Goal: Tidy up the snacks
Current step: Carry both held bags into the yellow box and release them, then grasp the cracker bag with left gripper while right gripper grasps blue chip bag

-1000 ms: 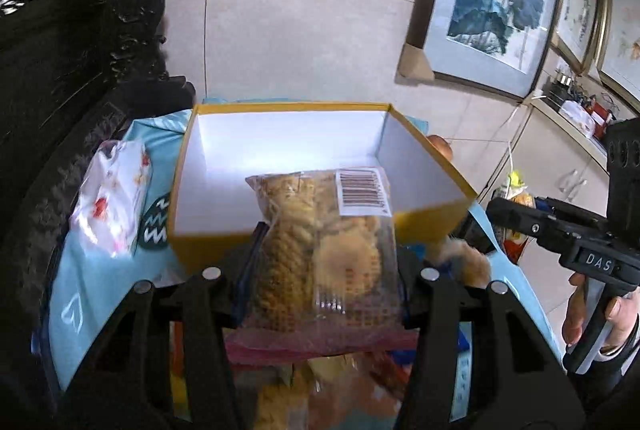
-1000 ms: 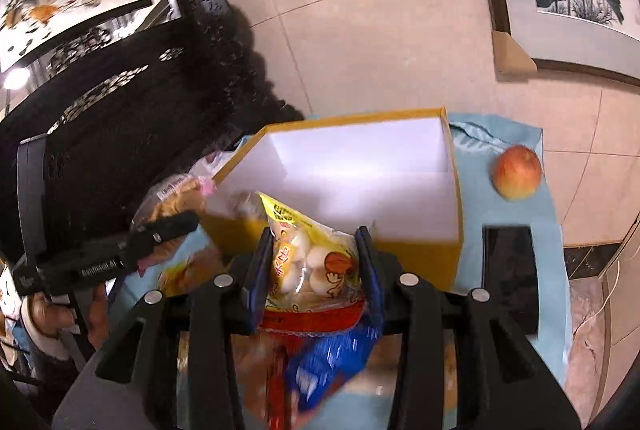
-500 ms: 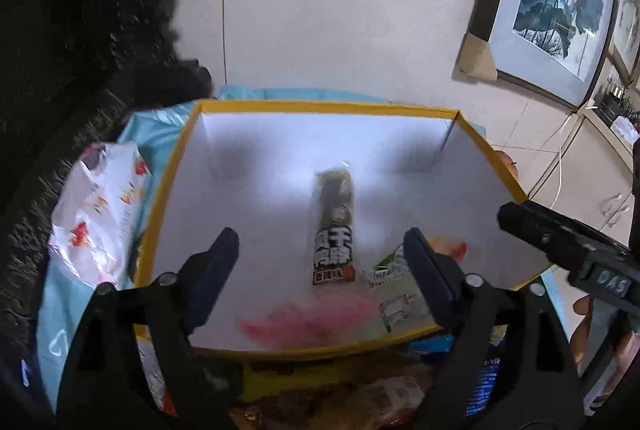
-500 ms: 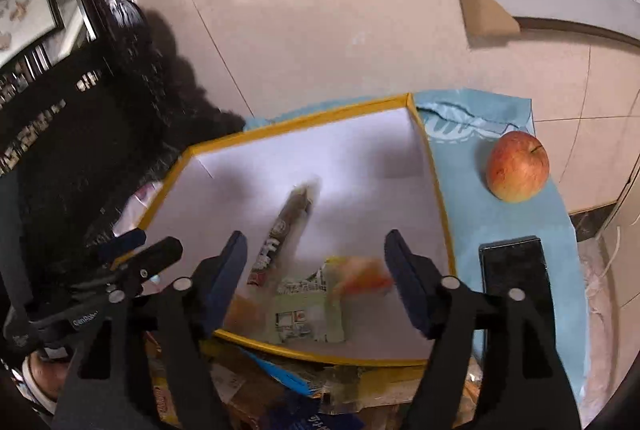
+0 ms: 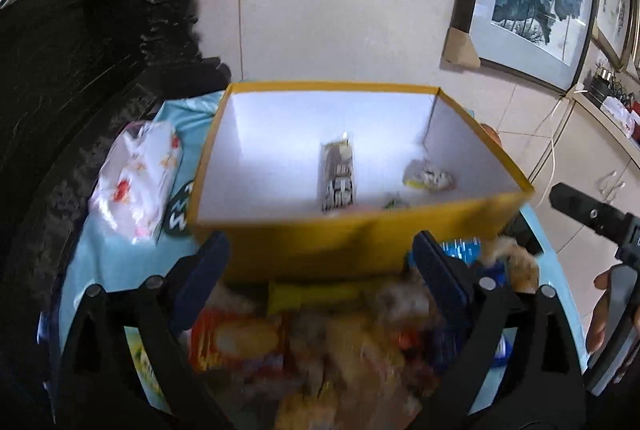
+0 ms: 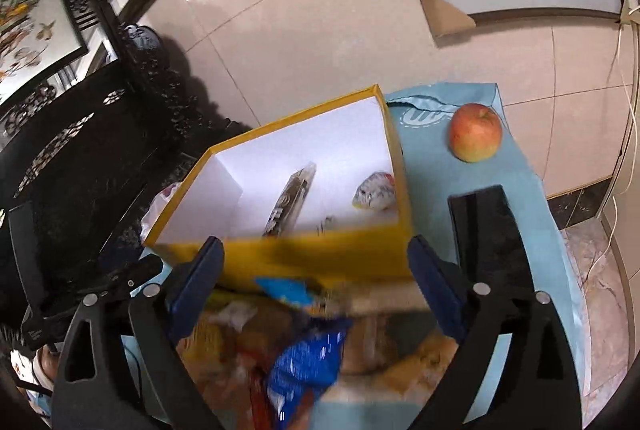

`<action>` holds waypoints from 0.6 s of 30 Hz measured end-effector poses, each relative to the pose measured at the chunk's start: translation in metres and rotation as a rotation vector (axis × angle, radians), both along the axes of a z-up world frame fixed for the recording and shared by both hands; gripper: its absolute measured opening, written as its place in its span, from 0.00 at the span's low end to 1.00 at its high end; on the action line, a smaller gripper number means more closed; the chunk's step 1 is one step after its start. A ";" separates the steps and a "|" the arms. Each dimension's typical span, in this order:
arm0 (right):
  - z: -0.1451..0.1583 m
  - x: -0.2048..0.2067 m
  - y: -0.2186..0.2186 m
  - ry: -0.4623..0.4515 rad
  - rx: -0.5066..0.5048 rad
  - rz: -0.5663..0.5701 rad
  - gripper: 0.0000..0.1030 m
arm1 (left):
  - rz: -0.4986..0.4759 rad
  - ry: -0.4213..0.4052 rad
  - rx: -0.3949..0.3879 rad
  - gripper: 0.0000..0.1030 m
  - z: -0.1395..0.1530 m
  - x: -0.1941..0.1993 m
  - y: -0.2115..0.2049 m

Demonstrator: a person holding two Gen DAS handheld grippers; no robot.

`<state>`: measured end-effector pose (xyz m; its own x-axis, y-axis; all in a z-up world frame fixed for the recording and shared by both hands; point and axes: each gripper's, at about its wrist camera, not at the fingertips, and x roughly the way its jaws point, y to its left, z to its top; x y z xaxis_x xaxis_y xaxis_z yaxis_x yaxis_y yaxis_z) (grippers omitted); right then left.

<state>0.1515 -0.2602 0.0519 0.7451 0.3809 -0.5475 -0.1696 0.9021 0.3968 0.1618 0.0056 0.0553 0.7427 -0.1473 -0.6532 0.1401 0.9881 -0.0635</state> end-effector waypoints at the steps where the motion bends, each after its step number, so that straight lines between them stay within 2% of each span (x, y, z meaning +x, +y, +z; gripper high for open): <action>1: -0.002 -0.007 -0.001 0.000 -0.001 0.001 0.91 | -0.004 0.003 0.005 0.92 -0.002 -0.006 0.001; 4: -0.011 -0.027 -0.002 0.010 -0.011 -0.002 0.91 | -0.008 0.016 0.030 0.92 -0.011 -0.031 0.005; 9: -0.034 -0.055 0.005 0.047 -0.057 0.002 0.92 | -0.011 0.046 0.027 0.93 -0.029 -0.060 0.011; 14: -0.055 -0.080 0.025 0.067 -0.162 0.051 0.92 | -0.024 0.080 0.076 0.94 -0.052 -0.085 0.011; 18: -0.067 -0.098 0.050 0.043 -0.298 0.104 0.92 | -0.031 0.121 0.101 0.94 -0.072 -0.097 0.010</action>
<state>0.0537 -0.2102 -0.0147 0.6846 0.2717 -0.6763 -0.2554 0.9585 0.1265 0.0647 0.0158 -0.0165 0.6539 -0.0979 -0.7502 0.1675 0.9857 0.0174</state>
